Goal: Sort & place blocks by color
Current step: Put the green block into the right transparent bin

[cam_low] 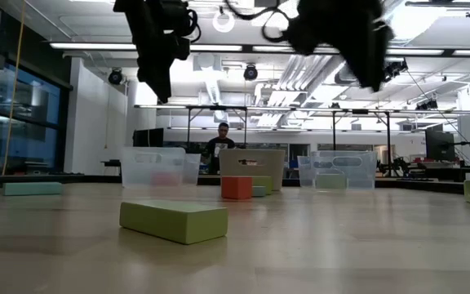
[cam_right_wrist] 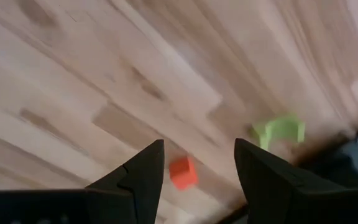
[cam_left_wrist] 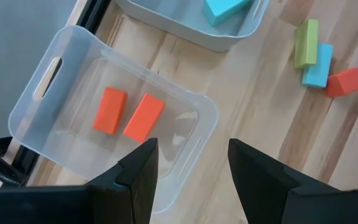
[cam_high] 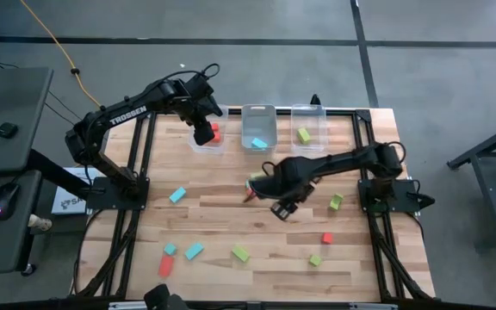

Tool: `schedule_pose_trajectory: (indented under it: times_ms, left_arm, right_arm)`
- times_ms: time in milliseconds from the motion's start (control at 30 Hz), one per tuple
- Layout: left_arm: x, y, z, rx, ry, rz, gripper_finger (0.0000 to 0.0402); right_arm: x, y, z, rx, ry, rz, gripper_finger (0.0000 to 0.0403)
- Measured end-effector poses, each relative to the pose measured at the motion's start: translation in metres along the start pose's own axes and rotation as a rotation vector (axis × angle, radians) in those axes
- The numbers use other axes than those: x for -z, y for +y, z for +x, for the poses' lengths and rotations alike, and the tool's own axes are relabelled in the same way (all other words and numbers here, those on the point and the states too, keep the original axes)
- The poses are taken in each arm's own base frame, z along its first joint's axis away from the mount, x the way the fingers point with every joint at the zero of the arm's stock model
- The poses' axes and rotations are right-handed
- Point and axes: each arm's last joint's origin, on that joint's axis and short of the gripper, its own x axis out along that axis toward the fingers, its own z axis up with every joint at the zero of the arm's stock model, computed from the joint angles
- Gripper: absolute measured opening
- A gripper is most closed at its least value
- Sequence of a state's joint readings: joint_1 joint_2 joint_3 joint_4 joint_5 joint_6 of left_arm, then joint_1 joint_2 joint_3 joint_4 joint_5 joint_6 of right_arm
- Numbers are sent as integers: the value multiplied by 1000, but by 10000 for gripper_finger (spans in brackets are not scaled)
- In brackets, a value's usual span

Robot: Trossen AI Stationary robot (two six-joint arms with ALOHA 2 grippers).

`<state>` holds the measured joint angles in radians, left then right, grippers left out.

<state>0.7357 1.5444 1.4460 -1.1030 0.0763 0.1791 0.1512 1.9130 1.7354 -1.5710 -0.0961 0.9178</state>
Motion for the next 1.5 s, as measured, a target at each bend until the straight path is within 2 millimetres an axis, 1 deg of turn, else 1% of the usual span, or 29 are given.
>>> schedule_pose_trajectory:
  times_ms: [133, 267, 433, 533, 767, 967, 1133, 1367, 1500]
  left_arm:
    - [0, 0, 0, -2, 0, 8, 172]
    - [0, 0, 0, -1, 0, 8, 172]
    - [0, 0, 0, -2, 0, 7, 172]
    - [0, 0, 0, -2, 0, 7, 172]
    - [0, 0, 0, -1, -1, -45, 172]
    - [0, 0, 0, -1, 0, -101, 172]
    - [0, 0, 0, -1, 1, -136, 172]
    - [-1, -7, 1, 8, 1, -119, 172]
    - [-2, -14, 1, 17, 3, -108, 172]
  right_arm:
    - [26, -6, 2, -13, 28, 52, 186]
    - [48, -12, -4, -68, 17, 73, 186]
    - [70, -15, -8, -143, -13, 73, 186]
    - [81, -13, -6, -174, -25, 54, 186]
    - [101, -6, -1, -162, -9, -26, 186]
    - [117, -1, 2, -132, -40, -87, 186]
    - [129, 3, 4, -131, -30, -127, 186]
    - [142, 7, 6, -135, -15, -154, 186]
    - [150, 13, 6, -168, -21, -187, 186]
